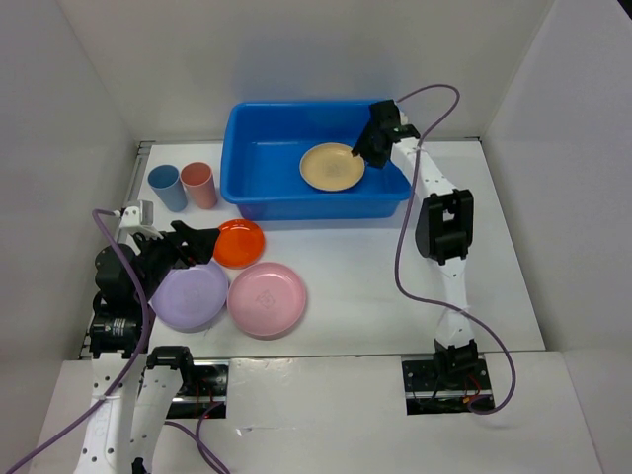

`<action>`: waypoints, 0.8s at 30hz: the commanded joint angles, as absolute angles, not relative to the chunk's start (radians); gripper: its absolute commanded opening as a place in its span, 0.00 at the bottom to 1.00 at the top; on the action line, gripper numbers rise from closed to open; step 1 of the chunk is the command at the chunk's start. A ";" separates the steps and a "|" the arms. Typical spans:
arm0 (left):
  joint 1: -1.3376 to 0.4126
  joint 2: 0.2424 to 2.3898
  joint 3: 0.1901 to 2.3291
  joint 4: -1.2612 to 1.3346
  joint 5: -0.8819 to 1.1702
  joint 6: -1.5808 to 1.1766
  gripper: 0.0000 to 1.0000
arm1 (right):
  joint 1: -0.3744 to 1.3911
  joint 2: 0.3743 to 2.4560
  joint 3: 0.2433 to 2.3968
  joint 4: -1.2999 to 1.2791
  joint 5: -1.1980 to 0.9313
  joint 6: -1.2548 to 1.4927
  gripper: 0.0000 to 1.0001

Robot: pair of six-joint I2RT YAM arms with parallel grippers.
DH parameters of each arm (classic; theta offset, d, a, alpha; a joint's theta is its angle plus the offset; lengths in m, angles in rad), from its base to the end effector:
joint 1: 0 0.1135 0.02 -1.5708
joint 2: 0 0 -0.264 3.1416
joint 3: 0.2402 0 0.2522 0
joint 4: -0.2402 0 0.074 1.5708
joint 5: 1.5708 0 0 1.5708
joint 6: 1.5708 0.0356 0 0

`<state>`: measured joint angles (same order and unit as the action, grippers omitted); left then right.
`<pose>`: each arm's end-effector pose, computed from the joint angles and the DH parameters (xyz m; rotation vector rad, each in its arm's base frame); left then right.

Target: Place the mixed dishes into the plastic bin

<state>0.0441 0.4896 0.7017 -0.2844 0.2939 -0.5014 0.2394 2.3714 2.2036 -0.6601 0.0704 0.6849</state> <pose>0.1220 -0.0049 0.3401 -0.2267 1.6577 -0.5884 0.5204 0.1245 0.2349 0.5681 2.3574 0.3447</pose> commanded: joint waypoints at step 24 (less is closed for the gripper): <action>0.049 0.499 0.704 -0.247 0.313 -0.505 1.00 | 0.722 0.954 0.676 -0.218 -0.089 0.968 0.92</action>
